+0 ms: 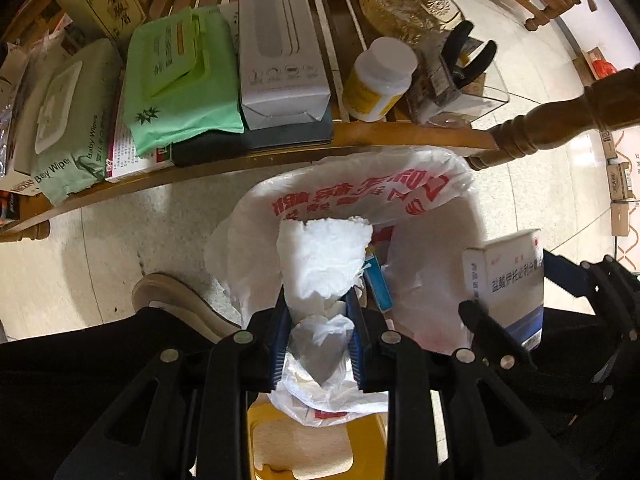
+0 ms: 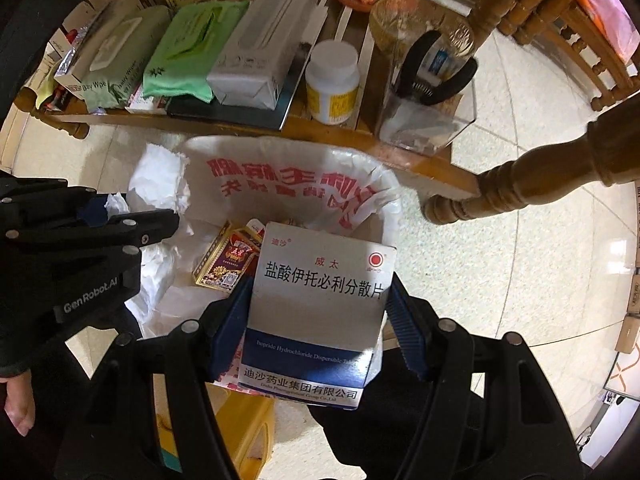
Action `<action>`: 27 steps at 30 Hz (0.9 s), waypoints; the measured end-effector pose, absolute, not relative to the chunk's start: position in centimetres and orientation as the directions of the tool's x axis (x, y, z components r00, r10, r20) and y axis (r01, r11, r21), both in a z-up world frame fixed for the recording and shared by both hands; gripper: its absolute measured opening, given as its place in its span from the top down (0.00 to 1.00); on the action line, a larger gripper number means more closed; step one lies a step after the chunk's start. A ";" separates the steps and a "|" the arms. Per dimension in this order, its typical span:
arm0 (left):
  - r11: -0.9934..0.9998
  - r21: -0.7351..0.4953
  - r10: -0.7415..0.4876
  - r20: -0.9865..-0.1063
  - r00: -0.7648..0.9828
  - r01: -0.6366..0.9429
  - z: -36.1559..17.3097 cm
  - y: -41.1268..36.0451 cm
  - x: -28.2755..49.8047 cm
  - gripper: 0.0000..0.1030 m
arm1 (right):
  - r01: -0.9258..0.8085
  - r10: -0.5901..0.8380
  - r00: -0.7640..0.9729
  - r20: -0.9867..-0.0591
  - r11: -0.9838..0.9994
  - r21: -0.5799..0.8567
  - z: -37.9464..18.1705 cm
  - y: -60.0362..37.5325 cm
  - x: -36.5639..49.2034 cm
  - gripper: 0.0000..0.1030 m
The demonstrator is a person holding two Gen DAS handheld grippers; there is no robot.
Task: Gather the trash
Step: 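Carry the tissue and medicine box down over the white plastic bag, then open the left gripper to drop the tissue while the right gripper drops the box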
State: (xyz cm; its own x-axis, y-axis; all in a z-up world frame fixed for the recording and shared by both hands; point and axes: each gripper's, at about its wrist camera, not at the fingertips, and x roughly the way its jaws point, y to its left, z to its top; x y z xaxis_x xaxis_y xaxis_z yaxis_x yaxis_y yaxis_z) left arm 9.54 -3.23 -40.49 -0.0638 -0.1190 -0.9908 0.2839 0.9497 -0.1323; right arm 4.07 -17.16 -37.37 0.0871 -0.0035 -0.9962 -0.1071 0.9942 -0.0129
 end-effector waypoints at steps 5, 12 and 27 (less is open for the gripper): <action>0.954 -0.131 -0.111 -0.990 -0.090 0.268 -42.1 -3.3 9.7 0.75 | -0.102 -0.003 0.055 -0.998 0.995 -0.009 -38.8 -17.2 4.3 0.37; 0.956 -0.137 -0.102 -0.984 -0.145 0.259 -44.1 -3.7 9.4 0.75 | -0.092 0.017 0.014 -1.000 0.996 0.015 -40.1 -17.2 4.3 0.37; 0.959 -0.138 -0.094 -0.979 -0.183 0.248 -45.8 -3.7 9.4 0.74 | -0.093 0.030 -0.015 -0.999 0.995 0.031 -41.4 -17.2 4.0 0.37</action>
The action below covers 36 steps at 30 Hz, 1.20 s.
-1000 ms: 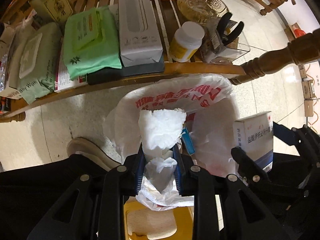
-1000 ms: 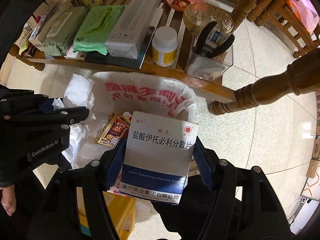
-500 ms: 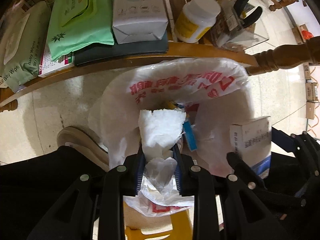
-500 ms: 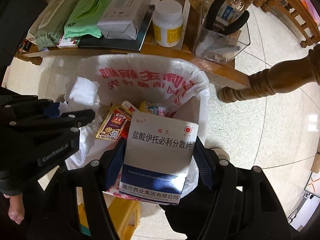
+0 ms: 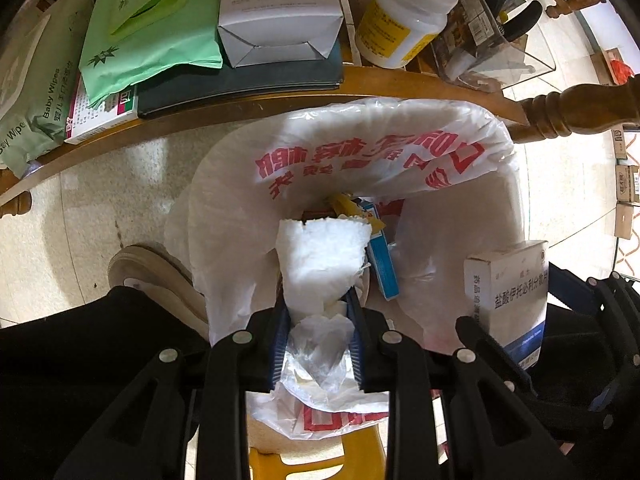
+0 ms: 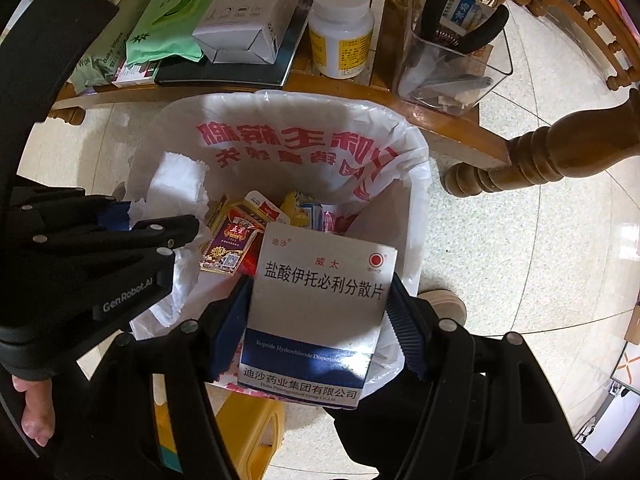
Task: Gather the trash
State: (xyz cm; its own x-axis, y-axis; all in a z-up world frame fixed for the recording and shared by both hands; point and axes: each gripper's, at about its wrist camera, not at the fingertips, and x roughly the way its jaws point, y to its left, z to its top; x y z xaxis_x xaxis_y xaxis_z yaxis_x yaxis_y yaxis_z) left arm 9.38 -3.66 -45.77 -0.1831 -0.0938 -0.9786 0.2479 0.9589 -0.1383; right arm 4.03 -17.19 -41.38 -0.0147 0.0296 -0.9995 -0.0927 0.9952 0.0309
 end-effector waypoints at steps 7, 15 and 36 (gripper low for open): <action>0.955 -0.109 -0.063 -0.983 -0.171 0.275 -45.7 -4.1 9.1 0.67 | -0.093 0.037 -0.020 -0.999 0.995 0.039 -41.7 -17.0 3.9 0.37; 0.950 -0.070 -0.021 -0.986 -0.163 0.303 -45.8 -4.5 8.8 0.52 | -0.087 0.033 -0.030 -0.999 0.996 0.036 -42.0 -17.2 4.0 0.37; 0.951 -0.021 0.022 -0.990 -0.137 0.307 -45.5 -4.3 9.3 0.33 | -0.059 0.029 -0.038 -0.999 0.998 0.031 -42.1 -17.7 4.1 0.36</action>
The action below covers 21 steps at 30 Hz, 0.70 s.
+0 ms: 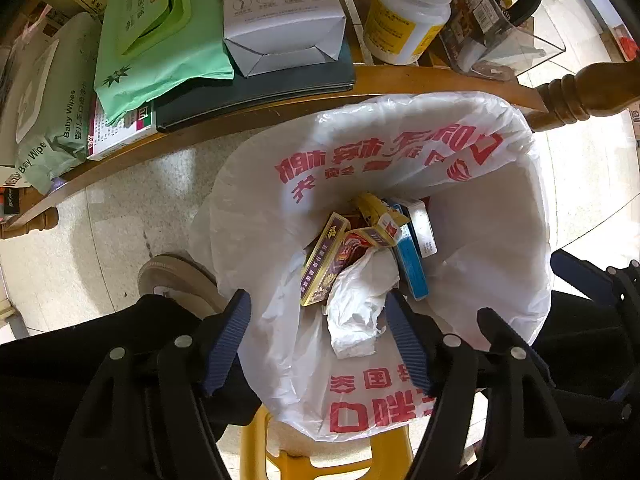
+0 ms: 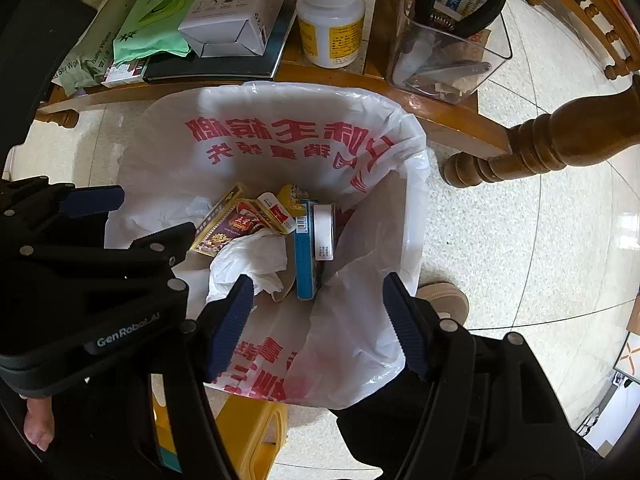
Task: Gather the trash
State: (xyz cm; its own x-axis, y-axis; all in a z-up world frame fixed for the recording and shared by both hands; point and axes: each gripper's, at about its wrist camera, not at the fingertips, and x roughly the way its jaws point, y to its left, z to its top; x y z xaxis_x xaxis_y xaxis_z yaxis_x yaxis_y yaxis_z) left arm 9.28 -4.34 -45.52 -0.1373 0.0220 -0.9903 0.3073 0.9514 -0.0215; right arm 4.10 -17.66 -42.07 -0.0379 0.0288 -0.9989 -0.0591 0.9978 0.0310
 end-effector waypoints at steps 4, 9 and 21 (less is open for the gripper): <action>0.954 -0.025 0.016 -0.991 -0.134 0.300 -45.3 -4.2 9.4 0.32 | -0.053 0.029 -0.040 -0.999 0.998 0.031 -42.0 -17.7 4.0 0.33; 0.957 -0.008 0.024 -0.994 -0.105 0.291 -44.6 -3.8 9.3 0.26 | -0.030 0.041 -0.022 -0.999 0.999 0.041 -41.4 -18.2 3.9 0.27; 0.960 0.099 0.068 -0.990 0.123 0.263 -38.0 -2.3 7.4 0.26 | 0.049 0.008 0.141 -0.990 0.999 0.015 -34.8 -19.6 2.3 0.26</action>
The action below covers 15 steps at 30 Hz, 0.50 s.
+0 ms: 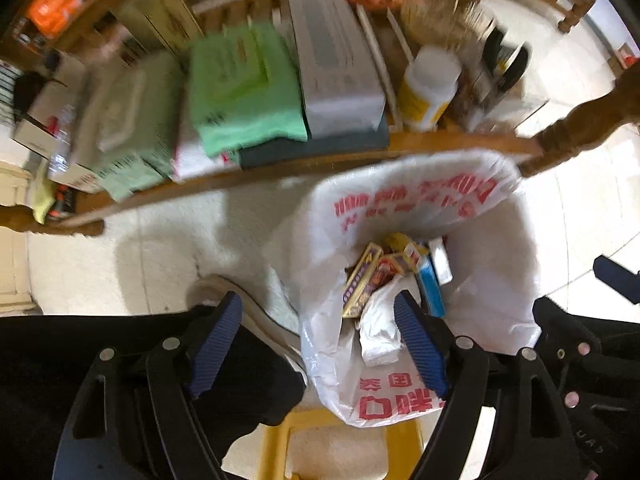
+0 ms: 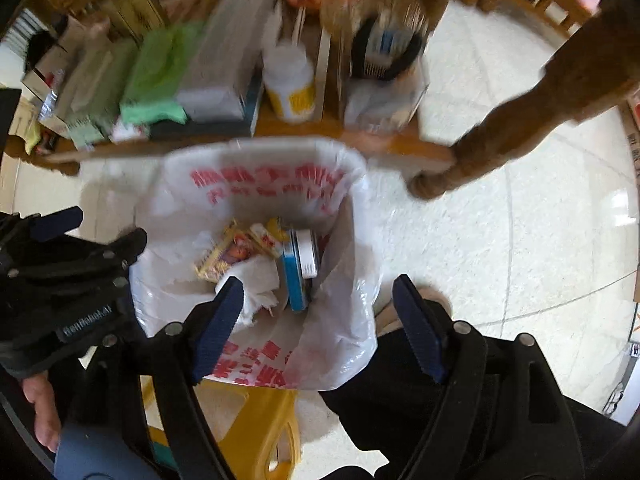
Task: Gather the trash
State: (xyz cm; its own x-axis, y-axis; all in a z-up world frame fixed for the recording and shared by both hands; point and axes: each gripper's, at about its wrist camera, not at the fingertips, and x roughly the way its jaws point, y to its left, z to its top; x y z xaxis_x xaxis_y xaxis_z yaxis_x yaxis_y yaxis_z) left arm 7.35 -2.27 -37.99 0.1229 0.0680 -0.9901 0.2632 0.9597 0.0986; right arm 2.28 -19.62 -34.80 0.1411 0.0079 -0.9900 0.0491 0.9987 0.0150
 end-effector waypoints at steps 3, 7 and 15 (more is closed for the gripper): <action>0.956 0.133 0.065 -0.965 0.253 0.263 -34.2 -2.5 5.8 0.25 | 0.058 -0.003 0.241 -0.971 0.998 0.011 -31.2 -19.1 1.0 0.21; 0.965 0.130 0.031 -0.918 0.396 0.227 -28.8 -1.6 3.6 0.25 | 0.083 -0.010 0.377 -0.926 0.996 0.024 -26.2 -18.9 -1.4 0.21; 0.984 0.105 -0.012 -0.765 0.645 0.142 -18.4 -0.2 -0.4 0.16 | 0.135 -0.041 0.630 -0.776 0.989 0.057 -16.4 -18.9 -6.1 0.16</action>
